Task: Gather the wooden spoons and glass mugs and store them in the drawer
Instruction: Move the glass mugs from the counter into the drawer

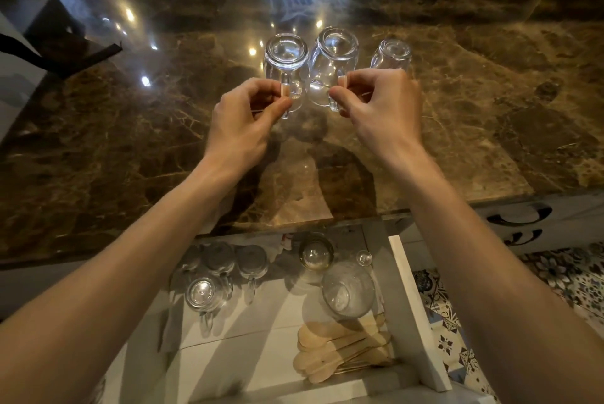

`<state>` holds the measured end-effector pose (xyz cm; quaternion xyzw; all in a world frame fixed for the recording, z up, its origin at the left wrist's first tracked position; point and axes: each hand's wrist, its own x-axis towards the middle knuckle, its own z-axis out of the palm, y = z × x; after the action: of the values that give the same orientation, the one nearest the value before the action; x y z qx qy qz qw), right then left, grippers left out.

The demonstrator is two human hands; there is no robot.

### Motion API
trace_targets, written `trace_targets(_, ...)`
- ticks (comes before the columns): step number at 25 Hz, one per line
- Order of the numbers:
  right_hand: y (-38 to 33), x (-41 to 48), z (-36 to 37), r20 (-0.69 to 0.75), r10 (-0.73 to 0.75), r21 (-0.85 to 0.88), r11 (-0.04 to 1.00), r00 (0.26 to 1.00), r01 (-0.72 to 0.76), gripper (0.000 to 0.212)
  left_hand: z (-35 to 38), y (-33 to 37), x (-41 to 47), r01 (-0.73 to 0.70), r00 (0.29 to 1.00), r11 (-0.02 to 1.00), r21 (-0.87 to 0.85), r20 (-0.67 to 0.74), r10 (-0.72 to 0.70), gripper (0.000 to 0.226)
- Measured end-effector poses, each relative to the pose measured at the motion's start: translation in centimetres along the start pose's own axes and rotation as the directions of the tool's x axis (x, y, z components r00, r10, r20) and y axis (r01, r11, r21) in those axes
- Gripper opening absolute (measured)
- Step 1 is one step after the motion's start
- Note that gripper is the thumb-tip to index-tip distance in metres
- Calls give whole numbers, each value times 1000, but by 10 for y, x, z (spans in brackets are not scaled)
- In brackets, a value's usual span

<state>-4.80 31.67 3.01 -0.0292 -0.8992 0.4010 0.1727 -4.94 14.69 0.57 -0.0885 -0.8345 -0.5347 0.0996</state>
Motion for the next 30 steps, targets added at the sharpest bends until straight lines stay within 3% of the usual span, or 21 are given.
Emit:
trace_targets(3,-15,-12,-3,18,-35,86,996,999,33,14,-21,8,-14,-17,1000,1000,-11,-12,17,22)
trace_targets(16,-35,-110,0,73,-120,171,980,990,106,9,-75,11,-115,36,999,996,-77,23,-34,23)
trace_targets(26,-27,-172,7,224,-130,212,974,966,82,16,-90,-12,-177,169,985,976,-139,46,-164,18)
trace_targets(30,-22,-199,4,282,-183,202,971,942,128,18,-95,-19,-202,154,986,984,-90,85,-147,17)
